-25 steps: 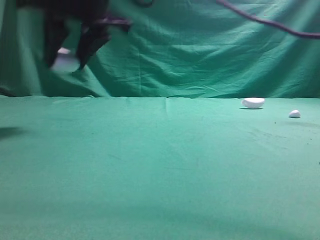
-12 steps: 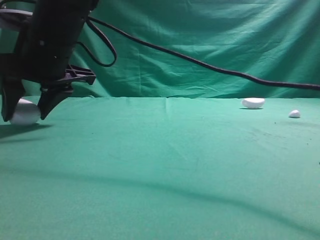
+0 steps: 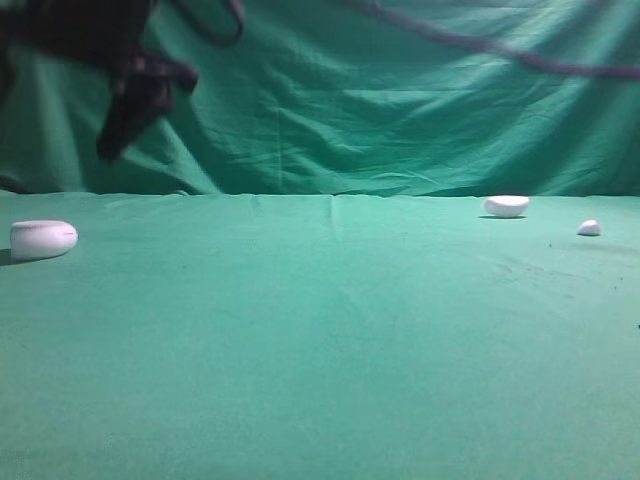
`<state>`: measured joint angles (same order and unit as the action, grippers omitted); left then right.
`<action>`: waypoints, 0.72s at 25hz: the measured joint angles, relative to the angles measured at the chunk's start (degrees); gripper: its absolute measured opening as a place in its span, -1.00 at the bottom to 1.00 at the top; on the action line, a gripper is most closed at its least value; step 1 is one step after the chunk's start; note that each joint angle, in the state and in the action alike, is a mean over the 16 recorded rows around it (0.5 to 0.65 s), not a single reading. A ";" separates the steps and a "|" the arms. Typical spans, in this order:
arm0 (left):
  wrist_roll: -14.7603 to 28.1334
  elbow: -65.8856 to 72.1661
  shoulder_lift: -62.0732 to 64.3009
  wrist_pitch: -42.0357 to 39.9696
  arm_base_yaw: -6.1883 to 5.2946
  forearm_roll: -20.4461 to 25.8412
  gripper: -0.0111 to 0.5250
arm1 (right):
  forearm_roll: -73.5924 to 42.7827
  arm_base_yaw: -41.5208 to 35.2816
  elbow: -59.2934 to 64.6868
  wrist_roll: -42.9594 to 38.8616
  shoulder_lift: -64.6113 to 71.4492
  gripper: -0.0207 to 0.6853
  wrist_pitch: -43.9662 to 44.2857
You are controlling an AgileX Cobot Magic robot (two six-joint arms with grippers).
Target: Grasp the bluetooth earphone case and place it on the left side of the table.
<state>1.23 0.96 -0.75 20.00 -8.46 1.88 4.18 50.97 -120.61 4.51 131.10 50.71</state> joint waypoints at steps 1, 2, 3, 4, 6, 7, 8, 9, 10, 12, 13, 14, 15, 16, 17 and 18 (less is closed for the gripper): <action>0.00 0.00 0.00 0.00 0.00 0.00 -0.96 | 0.00 -0.13 -0.01 -0.29 -1.51 0.13 1.98; 0.00 0.00 0.00 0.00 0.00 0.00 -0.96 | -0.01 -0.30 -0.01 -0.60 -3.09 0.03 3.96; 0.00 0.00 0.00 0.00 0.00 0.00 -0.96 | -0.02 -0.50 -0.02 -0.91 -4.75 -0.09 5.94; 0.00 0.00 0.00 0.00 0.00 0.00 -0.96 | -0.04 -0.74 -0.01 -1.23 -6.48 -0.20 7.90; 0.00 0.00 0.00 0.00 0.00 0.00 -0.96 | -0.08 -1.29 0.09 -1.86 -10.00 -0.43 11.61; 0.00 0.00 0.00 0.00 0.00 0.00 -0.96 | -0.11 -1.59 0.23 -2.18 -11.81 -0.54 13.33; 0.00 0.00 0.00 0.00 0.00 0.00 -0.96 | -0.14 -1.93 0.50 -2.49 -13.64 -0.64 14.88; 0.00 0.00 0.00 0.00 0.00 0.00 -0.96 | -0.17 -2.28 0.89 -2.80 -15.45 -0.73 16.25; 0.00 0.00 0.00 0.00 0.00 0.00 -0.96 | -0.22 -2.68 1.42 -3.10 -17.30 -0.81 17.43; 0.00 0.00 0.00 0.00 0.00 0.00 -0.96 | -0.41 -3.59 3.09 -3.71 -21.05 -0.90 19.22; 0.00 0.00 0.00 0.00 0.00 0.00 -0.96 | -0.55 -4.12 4.28 -3.97 -22.97 -0.92 19.85; 0.00 0.00 0.00 0.00 0.00 0.00 -0.96 | -0.72 -4.70 5.68 -4.19 -24.99 -0.93 20.34; 0.00 0.00 0.00 0.00 0.00 0.00 -0.96 | -0.90 -5.29 7.34 -4.33 -27.08 -0.94 20.68; 0.00 0.00 0.00 0.00 0.00 0.00 -0.96 | -1.09 -5.89 9.26 -4.40 -29.23 -0.94 20.89; 0.00 0.00 0.00 0.00 0.00 0.00 -0.96 | -1.28 -6.48 11.41 -4.43 -31.49 -0.94 20.95; 0.00 0.00 0.00 0.00 0.00 0.00 -0.96 | -1.47 -7.05 13.81 -4.43 -33.87 -0.94 20.88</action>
<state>1.23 0.96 -0.75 20.00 -8.46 1.88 2.71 43.92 -106.81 0.08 97.22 71.59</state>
